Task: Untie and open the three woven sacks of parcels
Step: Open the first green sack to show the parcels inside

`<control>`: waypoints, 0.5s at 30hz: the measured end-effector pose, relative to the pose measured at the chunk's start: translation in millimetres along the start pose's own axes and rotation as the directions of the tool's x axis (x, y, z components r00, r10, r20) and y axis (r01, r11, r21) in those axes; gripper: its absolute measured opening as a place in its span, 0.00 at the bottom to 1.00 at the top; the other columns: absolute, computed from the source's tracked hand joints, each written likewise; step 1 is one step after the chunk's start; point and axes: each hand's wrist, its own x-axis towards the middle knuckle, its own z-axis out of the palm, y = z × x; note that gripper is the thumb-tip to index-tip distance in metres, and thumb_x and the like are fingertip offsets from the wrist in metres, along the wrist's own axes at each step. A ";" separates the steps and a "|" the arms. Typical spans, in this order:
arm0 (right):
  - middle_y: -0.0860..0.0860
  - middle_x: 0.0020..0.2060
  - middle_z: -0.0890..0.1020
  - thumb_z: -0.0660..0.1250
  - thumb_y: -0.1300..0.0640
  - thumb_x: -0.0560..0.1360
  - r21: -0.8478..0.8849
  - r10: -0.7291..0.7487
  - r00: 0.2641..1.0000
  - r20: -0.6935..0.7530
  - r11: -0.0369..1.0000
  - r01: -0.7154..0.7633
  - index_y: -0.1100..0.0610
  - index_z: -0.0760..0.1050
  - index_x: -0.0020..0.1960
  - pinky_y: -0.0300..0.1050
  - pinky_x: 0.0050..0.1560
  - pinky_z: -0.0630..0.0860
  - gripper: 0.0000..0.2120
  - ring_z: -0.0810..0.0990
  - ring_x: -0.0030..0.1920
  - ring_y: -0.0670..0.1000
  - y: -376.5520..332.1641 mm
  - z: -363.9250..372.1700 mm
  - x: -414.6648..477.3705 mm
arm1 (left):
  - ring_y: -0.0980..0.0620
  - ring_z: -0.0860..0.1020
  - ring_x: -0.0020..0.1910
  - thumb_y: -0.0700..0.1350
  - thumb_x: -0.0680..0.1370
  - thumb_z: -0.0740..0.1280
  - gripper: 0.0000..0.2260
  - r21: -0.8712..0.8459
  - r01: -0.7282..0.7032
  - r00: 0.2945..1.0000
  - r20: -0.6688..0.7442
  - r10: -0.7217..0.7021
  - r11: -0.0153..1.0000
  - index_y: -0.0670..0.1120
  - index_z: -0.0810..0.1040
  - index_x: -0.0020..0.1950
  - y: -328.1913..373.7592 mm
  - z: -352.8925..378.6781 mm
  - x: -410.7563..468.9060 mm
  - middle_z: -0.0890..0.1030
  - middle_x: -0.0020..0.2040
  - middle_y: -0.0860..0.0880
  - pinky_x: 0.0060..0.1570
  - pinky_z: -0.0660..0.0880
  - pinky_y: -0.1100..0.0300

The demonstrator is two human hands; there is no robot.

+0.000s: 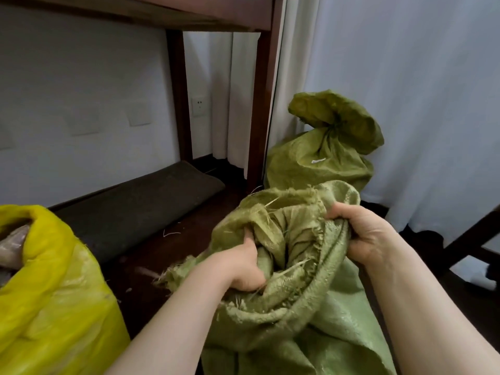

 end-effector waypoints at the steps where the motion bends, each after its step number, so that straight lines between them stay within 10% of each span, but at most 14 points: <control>1: 0.62 0.43 0.82 0.64 0.73 0.67 -0.213 -0.060 0.990 -0.129 0.976 0.031 0.68 0.74 0.55 0.55 0.38 0.81 0.17 0.83 0.40 0.60 0.9 -5.9 3.6 | 0.48 0.75 0.59 0.44 0.74 0.68 0.49 -0.021 -0.007 1.000 -0.030 0.006 1.000 0.48 0.29 0.74 -2.3 0.5 1.6 0.70 0.68 0.44 0.57 0.72 0.59; 3: 0.62 0.57 0.75 0.70 0.65 0.67 -0.816 -0.277 0.916 -0.291 0.571 -0.087 0.62 0.65 0.66 0.54 0.52 0.77 0.29 0.77 0.55 0.61 7.1 -16.9 7.5 | 0.48 0.70 0.66 0.41 0.73 0.70 0.47 -0.086 -0.027 0.992 -0.129 0.016 0.996 0.47 0.35 0.76 -5.7 -0.2 7.5 0.60 0.75 0.45 0.62 0.70 0.59; 5: 0.61 0.69 0.63 0.70 0.61 0.68 -0.989 -0.545 0.825 -0.148 0.082 -0.123 0.57 0.53 0.74 0.55 0.63 0.68 0.40 0.64 0.68 0.62 6.7 -16.3 3.4 | 0.49 0.69 0.67 0.40 0.72 0.70 0.46 -0.154 -0.056 0.980 -0.198 0.024 0.986 0.48 0.38 0.77 -6.7 -0.7 11.6 0.58 0.76 0.46 0.61 0.70 0.61; 8: 0.54 0.72 0.63 0.68 0.56 0.71 -0.977 -0.538 0.839 0.080 0.123 0.172 0.54 0.57 0.75 0.51 0.65 0.68 0.36 0.63 0.71 0.57 -0.3 6.1 -6.6 | 0.48 0.71 0.65 0.48 0.67 0.73 0.45 -0.351 -0.062 0.984 -0.176 -0.001 0.935 0.49 0.50 0.77 -7.6 -3.5 16.7 0.66 0.72 0.46 0.62 0.71 0.56; 11: 0.51 0.59 0.76 0.71 0.38 0.66 -0.989 -0.165 0.984 0.074 0.112 0.093 0.55 0.69 0.64 0.48 0.59 0.74 0.33 0.76 0.59 0.53 16.2 24.8 -4.6 | 0.51 0.77 0.54 0.62 0.59 0.75 0.39 -0.415 -0.052 0.983 -0.182 -0.028 0.908 0.44 0.70 0.64 -7.4 1.5 18.2 0.77 0.59 0.51 0.55 0.74 0.56; 15: 0.50 0.47 0.79 0.69 0.52 0.70 -0.997 -0.160 0.985 0.063 -0.052 0.056 0.55 0.71 0.47 0.43 0.44 0.74 0.11 0.78 0.48 0.53 45.6 15.7 10.1 | 0.47 0.80 0.46 0.49 0.75 0.68 0.09 -0.503 -0.098 0.928 -0.358 -0.104 0.859 0.44 0.79 0.49 -17.6 2.3 21.5 0.81 0.50 0.45 0.49 0.77 0.55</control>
